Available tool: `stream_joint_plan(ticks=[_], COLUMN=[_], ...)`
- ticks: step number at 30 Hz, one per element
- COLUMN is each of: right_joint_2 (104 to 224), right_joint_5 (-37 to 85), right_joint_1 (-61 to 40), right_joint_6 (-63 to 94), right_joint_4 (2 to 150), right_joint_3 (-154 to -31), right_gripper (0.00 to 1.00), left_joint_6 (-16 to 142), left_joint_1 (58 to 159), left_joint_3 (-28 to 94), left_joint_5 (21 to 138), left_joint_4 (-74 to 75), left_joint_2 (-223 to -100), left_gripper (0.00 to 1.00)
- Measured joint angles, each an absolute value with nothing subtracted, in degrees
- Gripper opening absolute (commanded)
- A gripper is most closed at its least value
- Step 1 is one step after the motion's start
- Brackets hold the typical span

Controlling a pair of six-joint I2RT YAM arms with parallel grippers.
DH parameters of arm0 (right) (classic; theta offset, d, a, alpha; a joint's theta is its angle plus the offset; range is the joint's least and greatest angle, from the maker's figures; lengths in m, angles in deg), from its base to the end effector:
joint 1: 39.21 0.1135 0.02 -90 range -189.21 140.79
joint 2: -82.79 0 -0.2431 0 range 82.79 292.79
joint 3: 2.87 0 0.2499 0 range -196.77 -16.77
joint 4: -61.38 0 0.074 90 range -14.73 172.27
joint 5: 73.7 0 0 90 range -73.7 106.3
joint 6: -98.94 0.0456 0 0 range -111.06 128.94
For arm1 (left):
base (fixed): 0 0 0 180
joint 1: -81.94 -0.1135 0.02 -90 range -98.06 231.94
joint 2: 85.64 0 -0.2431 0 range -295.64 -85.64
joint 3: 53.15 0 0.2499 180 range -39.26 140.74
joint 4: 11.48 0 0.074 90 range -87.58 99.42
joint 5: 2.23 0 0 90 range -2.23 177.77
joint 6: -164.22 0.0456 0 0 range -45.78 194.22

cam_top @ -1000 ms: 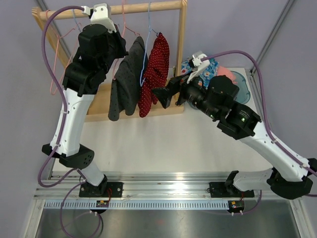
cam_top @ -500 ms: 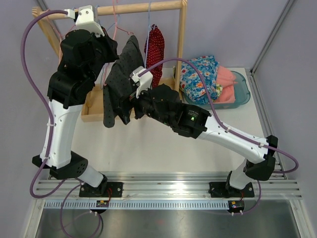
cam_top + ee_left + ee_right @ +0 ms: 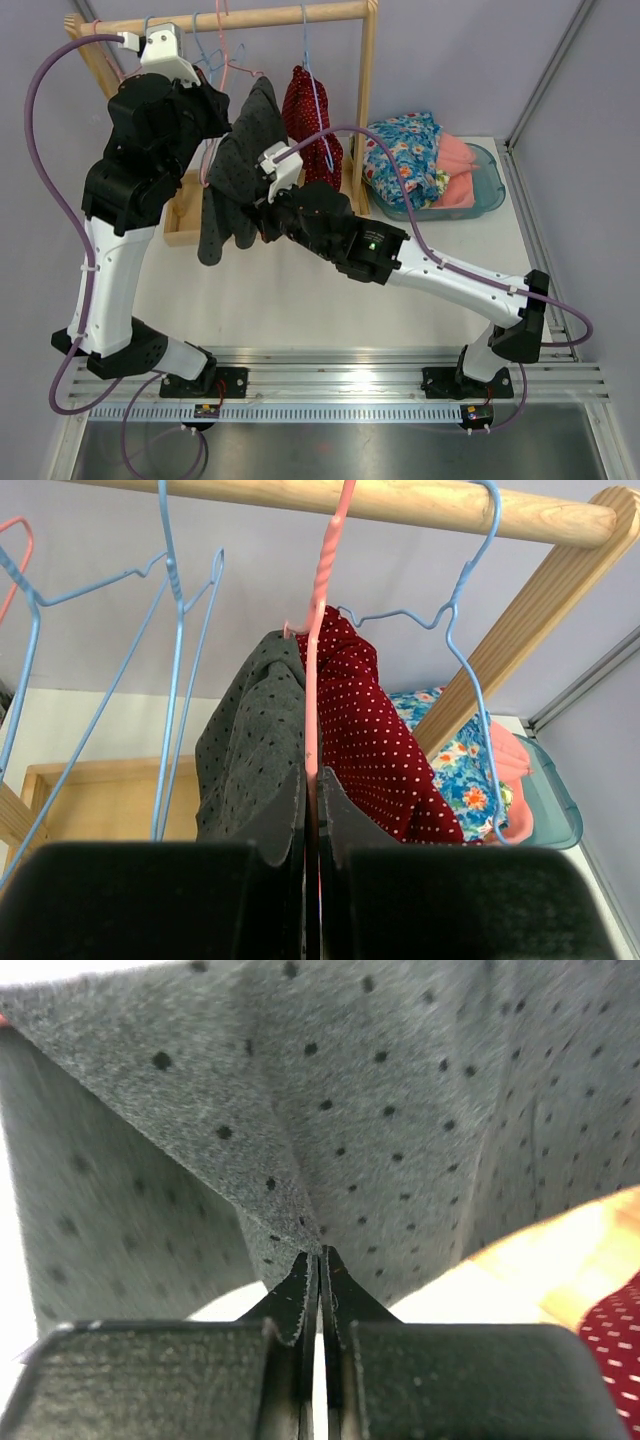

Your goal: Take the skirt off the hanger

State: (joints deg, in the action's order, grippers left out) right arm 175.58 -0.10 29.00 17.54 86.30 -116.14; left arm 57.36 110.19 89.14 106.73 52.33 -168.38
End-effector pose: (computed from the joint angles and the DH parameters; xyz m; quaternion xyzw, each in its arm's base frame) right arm 0.1542 0.3512 0.4346 -0.2770 0.6785 0.3356 0.5918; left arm 0.2120 -0.0971 0.5614 -0.0398 0.7304 -0.1459 0.6660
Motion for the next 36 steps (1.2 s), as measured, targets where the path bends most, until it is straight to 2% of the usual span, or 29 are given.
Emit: stream_joint_plan(ticks=[7,15,21,26,30,36], right_joint_2=[174.4,165.4,157.4,139.2,126.1,123.7], right_joint_5=[-0.1,-3.0,-8.7,-19.5,-29.9,-38.5], right_joint_1=[30.0,31.4,35.3,37.2,37.1,36.6], right_joint_6=[19.2,27.6,34.1,35.1,27.9,8.3], right_joint_4=[79.2,71.0,78.8,89.1,90.6,84.2], right_joint_3=[-106.0,-79.3,-63.3,-61.6,-64.6,-71.8], right_gripper=[0.00,0.00,0.00,0.00,0.00,0.00], left_joint_6=[58.4,61.4,61.8,61.8,61.8,61.8], left_joint_1=[110.2,110.3,110.2,110.2,110.1,110.1], left_joint_3=[89.3,96.4,91.5,88.0,87.4,85.4], left_joint_5=[107.9,109.3,109.6,110.1,110.5,110.6], left_joint_4=[53.1,58.3,56.4,52.1,49.3,47.3], left_joint_2=[-168.4,-171.0,-168.9,-167.5,-166.7,-164.7], left_gripper=[0.00,0.00,0.00,0.00,0.00,0.00])
